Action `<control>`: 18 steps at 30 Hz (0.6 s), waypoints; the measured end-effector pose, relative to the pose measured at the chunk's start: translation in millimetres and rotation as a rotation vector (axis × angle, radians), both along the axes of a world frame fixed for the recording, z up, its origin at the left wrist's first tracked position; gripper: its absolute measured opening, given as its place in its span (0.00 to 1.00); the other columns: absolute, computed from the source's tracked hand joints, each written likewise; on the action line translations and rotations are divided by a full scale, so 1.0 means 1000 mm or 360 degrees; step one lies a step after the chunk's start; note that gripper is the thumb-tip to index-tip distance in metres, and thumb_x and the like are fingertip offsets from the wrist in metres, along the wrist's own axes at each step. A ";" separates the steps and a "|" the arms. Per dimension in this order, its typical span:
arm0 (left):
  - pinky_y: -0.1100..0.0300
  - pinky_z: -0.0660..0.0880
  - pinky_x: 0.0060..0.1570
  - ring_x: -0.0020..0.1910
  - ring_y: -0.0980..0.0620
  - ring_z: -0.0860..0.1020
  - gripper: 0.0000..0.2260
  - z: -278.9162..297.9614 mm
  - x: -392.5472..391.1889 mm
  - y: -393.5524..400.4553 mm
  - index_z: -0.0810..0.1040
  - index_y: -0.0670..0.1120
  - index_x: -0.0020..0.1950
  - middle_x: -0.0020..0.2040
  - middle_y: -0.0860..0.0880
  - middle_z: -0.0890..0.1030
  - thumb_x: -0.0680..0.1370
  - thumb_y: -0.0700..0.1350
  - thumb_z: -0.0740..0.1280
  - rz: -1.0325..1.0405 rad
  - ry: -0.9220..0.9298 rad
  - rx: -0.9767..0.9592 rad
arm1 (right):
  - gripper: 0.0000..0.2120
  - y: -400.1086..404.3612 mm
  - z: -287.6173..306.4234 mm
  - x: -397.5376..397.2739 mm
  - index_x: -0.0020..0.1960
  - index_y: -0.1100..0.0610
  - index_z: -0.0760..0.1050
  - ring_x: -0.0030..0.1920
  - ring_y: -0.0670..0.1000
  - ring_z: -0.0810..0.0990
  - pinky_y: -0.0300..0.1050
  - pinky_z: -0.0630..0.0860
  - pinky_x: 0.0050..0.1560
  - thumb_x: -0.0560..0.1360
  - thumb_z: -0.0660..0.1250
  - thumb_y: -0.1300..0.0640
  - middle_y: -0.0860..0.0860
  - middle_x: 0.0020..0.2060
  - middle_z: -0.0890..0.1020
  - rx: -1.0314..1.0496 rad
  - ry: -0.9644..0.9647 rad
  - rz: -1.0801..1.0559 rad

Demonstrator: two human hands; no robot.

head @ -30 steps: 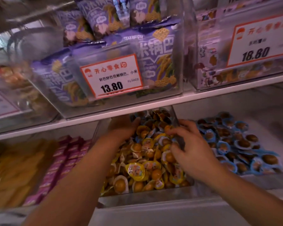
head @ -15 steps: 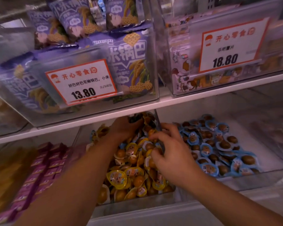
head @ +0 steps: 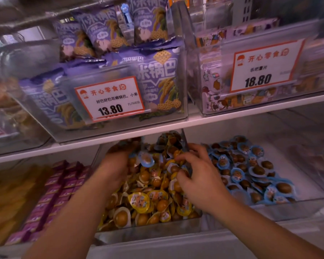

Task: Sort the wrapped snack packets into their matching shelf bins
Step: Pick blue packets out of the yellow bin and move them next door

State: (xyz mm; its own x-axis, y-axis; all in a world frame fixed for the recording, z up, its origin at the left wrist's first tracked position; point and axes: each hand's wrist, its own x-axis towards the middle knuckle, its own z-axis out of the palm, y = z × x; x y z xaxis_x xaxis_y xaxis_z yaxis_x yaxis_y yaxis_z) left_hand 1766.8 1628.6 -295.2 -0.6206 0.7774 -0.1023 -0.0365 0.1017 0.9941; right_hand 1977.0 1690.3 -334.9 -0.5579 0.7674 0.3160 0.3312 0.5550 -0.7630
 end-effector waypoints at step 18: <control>0.65 0.78 0.41 0.46 0.53 0.85 0.08 -0.012 0.040 -0.062 0.84 0.49 0.50 0.46 0.49 0.86 0.80 0.46 0.65 0.0174 -0.0131 0.0396 | 0.13 -0.053 0.034 -0.052 0.62 0.44 0.76 0.49 0.46 0.84 0.42 0.79 0.42 0.78 0.66 0.53 0.47 0.50 0.85 -0.1264 0.0517 0.0236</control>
